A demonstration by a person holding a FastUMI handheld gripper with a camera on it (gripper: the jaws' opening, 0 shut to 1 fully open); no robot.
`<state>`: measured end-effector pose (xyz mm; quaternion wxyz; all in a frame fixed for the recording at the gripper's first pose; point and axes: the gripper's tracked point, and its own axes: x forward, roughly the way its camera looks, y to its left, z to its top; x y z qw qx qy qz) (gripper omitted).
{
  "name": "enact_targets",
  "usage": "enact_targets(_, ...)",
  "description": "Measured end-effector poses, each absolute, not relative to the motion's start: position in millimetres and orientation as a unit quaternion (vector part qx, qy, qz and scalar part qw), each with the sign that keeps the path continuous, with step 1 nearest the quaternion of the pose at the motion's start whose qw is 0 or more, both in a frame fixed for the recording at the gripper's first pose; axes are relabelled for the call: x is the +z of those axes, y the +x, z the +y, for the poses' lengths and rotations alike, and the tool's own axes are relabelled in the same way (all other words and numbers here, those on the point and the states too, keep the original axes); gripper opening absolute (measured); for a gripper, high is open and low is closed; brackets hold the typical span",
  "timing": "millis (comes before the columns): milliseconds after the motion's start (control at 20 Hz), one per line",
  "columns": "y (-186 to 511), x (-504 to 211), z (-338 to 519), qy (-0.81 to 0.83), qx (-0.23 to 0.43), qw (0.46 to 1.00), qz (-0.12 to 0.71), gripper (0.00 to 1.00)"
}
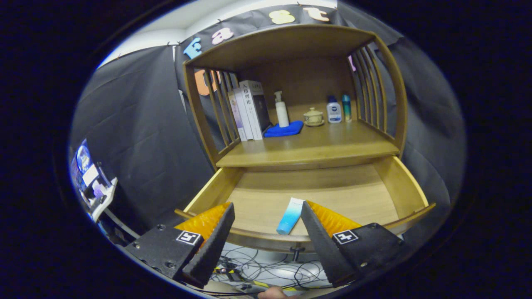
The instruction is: Pull open the drawer, take out the items inside it, and place them on the countertop above the cabinet.
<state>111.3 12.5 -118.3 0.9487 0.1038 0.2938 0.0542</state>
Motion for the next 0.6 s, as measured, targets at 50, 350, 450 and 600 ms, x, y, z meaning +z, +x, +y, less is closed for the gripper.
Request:
enact_targets(50,117.7,-121.0,9.8,0.101,0.053,0.945,0.307,1.00)
enact_targets(350,147.5,-147.4,-1.9,0.109,0.026,0.907,0.406,1.00)
enact_targets(450,156.4,-157.9,-8.4,0.102,0.014,0.895,0.434,1.00)
enact_targets(600,168.6,-172.3,-14.3,0.080,-0.003,0.878,0.471,1.00)
